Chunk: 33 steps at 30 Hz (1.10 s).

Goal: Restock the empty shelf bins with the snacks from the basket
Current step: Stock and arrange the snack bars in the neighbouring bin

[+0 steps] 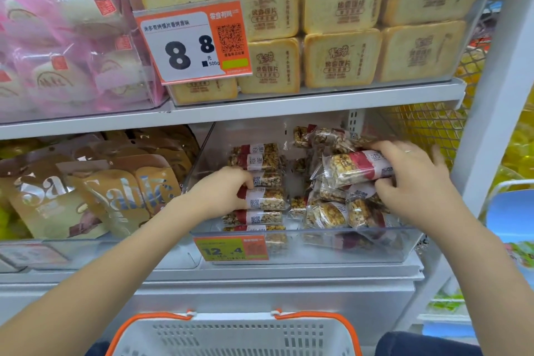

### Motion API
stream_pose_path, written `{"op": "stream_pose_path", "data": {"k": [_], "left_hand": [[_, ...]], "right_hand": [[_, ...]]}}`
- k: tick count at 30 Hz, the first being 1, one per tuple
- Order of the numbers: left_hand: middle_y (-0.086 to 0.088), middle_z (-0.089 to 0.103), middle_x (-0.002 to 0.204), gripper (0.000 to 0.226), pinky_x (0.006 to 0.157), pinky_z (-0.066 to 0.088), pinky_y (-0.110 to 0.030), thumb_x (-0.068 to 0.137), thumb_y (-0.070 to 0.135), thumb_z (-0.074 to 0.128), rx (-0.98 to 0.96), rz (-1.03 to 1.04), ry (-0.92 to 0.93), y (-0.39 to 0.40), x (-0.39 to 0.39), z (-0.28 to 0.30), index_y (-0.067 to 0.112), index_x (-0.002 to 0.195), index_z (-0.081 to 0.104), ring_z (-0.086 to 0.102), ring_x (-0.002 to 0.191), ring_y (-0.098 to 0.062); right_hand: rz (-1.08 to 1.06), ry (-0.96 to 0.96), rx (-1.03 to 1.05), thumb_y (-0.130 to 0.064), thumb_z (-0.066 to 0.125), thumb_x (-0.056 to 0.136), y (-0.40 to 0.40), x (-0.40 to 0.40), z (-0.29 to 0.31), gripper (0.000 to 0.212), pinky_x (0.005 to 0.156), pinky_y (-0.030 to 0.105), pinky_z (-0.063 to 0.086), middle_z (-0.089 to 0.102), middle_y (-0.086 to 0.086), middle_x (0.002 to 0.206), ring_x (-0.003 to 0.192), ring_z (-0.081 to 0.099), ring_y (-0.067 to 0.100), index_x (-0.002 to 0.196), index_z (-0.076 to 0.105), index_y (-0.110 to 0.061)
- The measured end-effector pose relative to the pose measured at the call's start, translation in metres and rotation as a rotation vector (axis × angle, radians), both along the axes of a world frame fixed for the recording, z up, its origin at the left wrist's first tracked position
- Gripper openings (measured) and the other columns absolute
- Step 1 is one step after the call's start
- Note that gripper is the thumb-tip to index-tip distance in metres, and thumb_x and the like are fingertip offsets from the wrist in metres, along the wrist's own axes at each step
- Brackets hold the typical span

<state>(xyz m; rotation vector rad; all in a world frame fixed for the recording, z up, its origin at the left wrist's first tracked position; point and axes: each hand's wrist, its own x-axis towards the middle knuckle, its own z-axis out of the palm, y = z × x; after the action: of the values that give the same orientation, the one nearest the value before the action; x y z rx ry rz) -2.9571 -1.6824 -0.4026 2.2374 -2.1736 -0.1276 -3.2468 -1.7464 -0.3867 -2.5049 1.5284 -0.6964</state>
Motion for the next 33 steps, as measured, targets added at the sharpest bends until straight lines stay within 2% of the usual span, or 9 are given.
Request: {"op": "stream_pose_path", "data": {"k": [3,6,9,14,19,22,27,31,33], "left_hand": [[0.003,0.055,0.128,0.045,0.098,0.037,-0.019,0.088,0.024,0.065,-0.196,-0.026,0.158,0.018,-0.01,0.017,0.019,0.13,0.053,0.05,0.116,-0.01],[0.009,0.058,0.118,0.039,0.096,0.041,-0.017,0.087,0.026,0.066,-0.334,-0.064,0.296,0.036,-0.023,0.037,0.024,0.125,0.057,0.052,0.107,-0.001],[0.015,0.058,0.11,0.033,0.093,0.043,-0.016,0.087,0.022,0.065,-0.411,-0.065,0.335,0.052,-0.025,0.044,0.025,0.119,0.06,0.053,0.104,0.002],[0.013,0.063,0.098,0.02,0.084,0.043,-0.016,0.089,0.027,0.056,-0.51,-0.083,0.155,0.098,0.002,0.024,0.02,0.103,0.068,0.054,0.095,-0.001],[0.007,0.069,0.099,0.043,0.095,0.041,-0.023,0.094,0.039,0.04,-0.482,-0.173,0.091,0.129,0.027,-0.01,0.014,0.096,0.075,0.055,0.108,-0.009],[0.007,0.07,0.1,0.036,0.092,0.045,-0.029,0.092,0.032,0.045,-0.48,-0.258,0.055,0.126,0.034,-0.024,0.013,0.1,0.074,0.055,0.111,-0.012],[0.003,0.071,0.094,0.033,0.09,0.044,-0.02,0.094,0.028,0.048,-0.578,-0.36,0.154,0.117,0.044,-0.035,0.009,0.101,0.074,0.055,0.106,-0.013],[0.007,0.07,0.093,0.031,0.092,0.042,-0.018,0.093,0.028,0.048,-0.578,-0.357,0.256,0.116,0.046,-0.041,0.012,0.104,0.073,0.053,0.107,-0.011],[0.009,0.07,0.091,0.032,0.09,0.041,-0.015,0.091,0.03,0.049,-0.563,-0.37,0.251,0.113,0.049,-0.038,0.015,0.102,0.074,0.052,0.104,-0.008]], "right_hand": [[0.046,-0.035,-0.094,-0.004,0.061,0.07,0.002,-0.003,-0.001,0.054,0.095,0.047,0.041,0.059,0.002,0.115,0.113,0.049,0.028,0.122,0.058,-0.02],[-0.013,-0.069,-0.191,-0.01,0.066,0.073,0.012,-0.001,0.004,0.054,0.078,0.038,0.044,0.058,-0.003,0.118,0.109,0.049,0.024,0.124,0.058,-0.025],[0.051,-0.151,-0.172,-0.018,0.066,0.077,0.026,0.012,0.013,0.057,0.072,0.031,0.042,0.055,-0.012,0.121,0.111,0.047,0.015,0.13,0.053,-0.034],[0.363,-0.053,-0.007,-0.037,0.069,0.082,0.044,0.054,0.015,0.061,0.082,0.028,0.045,0.055,-0.015,0.124,0.113,0.052,0.01,0.137,0.043,-0.043],[0.538,0.041,0.283,-0.032,0.077,0.076,0.03,0.109,-0.006,0.06,0.099,0.04,0.045,0.052,-0.013,0.137,0.123,0.05,0.012,0.129,0.051,-0.042],[0.553,0.132,0.387,-0.026,0.079,0.076,0.019,0.129,-0.023,0.057,0.101,0.041,0.044,0.052,-0.009,0.138,0.122,0.051,0.015,0.126,0.054,-0.037],[0.519,0.2,0.348,-0.03,0.08,0.073,0.015,0.14,-0.033,0.053,0.094,0.038,0.046,0.056,-0.008,0.129,0.115,0.052,0.015,0.119,0.056,-0.037],[0.517,0.34,0.212,-0.041,0.076,0.075,0.017,0.143,-0.03,0.05,0.096,0.036,0.036,0.057,-0.015,0.119,0.111,0.046,0.013,0.119,0.053,-0.038],[0.545,0.335,0.248,-0.037,0.077,0.075,0.016,0.145,-0.031,0.047,0.092,0.037,0.042,0.058,-0.013,0.115,0.107,0.046,0.013,0.115,0.053,-0.036]]}}
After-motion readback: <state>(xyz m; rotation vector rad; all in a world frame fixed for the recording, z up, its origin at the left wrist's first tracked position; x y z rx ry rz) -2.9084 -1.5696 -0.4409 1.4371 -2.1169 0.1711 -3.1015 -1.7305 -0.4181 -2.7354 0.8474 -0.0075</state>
